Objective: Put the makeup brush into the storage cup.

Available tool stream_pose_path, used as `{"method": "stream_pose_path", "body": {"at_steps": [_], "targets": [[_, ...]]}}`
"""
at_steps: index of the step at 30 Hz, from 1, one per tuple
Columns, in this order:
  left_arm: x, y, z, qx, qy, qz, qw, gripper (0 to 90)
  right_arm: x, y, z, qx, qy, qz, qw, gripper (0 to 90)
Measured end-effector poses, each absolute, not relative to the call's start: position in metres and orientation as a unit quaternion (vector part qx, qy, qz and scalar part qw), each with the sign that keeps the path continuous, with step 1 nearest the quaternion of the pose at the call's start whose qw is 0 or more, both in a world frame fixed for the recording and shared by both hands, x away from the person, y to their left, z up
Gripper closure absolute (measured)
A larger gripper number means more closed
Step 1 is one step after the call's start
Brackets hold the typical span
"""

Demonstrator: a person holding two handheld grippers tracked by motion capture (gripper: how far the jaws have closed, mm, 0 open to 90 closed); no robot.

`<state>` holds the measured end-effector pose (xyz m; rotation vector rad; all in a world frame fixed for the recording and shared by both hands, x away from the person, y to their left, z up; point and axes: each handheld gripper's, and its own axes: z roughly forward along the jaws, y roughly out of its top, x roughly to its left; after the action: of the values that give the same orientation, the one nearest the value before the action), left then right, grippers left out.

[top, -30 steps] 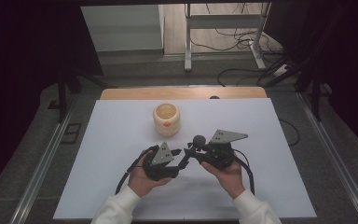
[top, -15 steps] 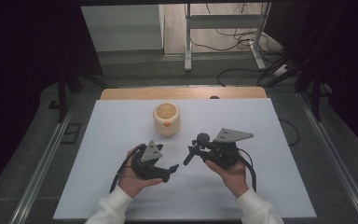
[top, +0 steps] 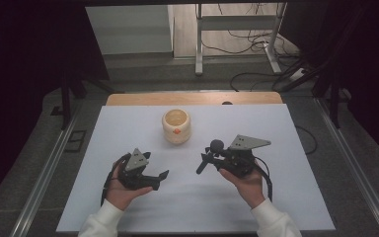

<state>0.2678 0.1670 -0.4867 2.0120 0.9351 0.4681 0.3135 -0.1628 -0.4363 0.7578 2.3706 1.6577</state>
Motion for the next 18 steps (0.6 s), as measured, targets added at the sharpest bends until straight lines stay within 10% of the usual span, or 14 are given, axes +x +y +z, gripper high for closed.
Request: {"method": "stream_pose_path", "body": {"at_steps": [18], "targets": [[0.262, 0.211, -0.502, 0.788, 0.421, 0.201, 0.403, 12.3, 0.315, -0.166, -0.436, 0.255, 0.79, 0.551, 0.082, 70.2]]}}
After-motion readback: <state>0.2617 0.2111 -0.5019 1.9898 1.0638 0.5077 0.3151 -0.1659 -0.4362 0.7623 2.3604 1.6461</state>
